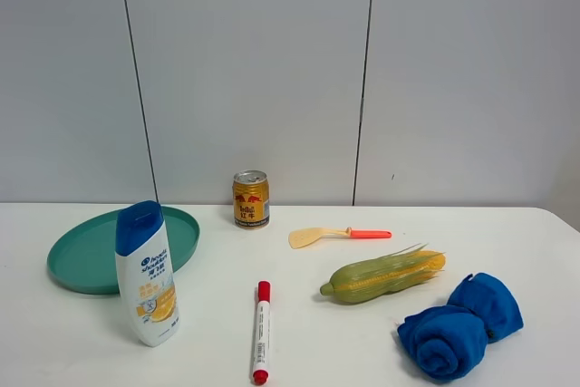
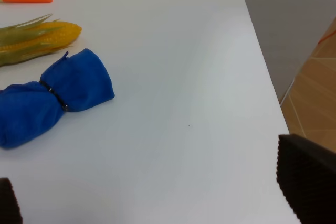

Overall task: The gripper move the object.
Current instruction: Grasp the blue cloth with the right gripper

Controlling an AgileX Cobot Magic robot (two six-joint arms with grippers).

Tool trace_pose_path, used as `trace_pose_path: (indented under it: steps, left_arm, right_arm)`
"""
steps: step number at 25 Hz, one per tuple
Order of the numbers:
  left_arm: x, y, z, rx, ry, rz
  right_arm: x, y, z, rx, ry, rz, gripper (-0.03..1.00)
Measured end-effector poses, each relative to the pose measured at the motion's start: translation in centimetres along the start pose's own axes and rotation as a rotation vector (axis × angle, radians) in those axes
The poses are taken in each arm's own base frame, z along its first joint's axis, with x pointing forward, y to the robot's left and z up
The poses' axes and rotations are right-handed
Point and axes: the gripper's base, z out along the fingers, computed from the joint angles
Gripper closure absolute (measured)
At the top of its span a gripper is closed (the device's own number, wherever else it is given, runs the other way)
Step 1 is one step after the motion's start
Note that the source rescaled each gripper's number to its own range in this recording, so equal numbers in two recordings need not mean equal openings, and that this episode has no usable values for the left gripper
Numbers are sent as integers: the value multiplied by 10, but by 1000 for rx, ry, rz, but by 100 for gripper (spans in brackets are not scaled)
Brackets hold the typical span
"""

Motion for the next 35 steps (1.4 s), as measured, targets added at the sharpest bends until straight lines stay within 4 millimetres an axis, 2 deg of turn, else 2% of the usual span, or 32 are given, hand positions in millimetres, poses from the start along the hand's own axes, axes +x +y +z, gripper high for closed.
trace_pose_path:
  steps: [31,35]
  left_arm:
    - [0,0,0,0,0,0]
    - [0,0,0,0,0,0]
  right_arm:
    - [0,0,0,0,0,0,-3]
    - [0,4,0,-41,-4,56,-3]
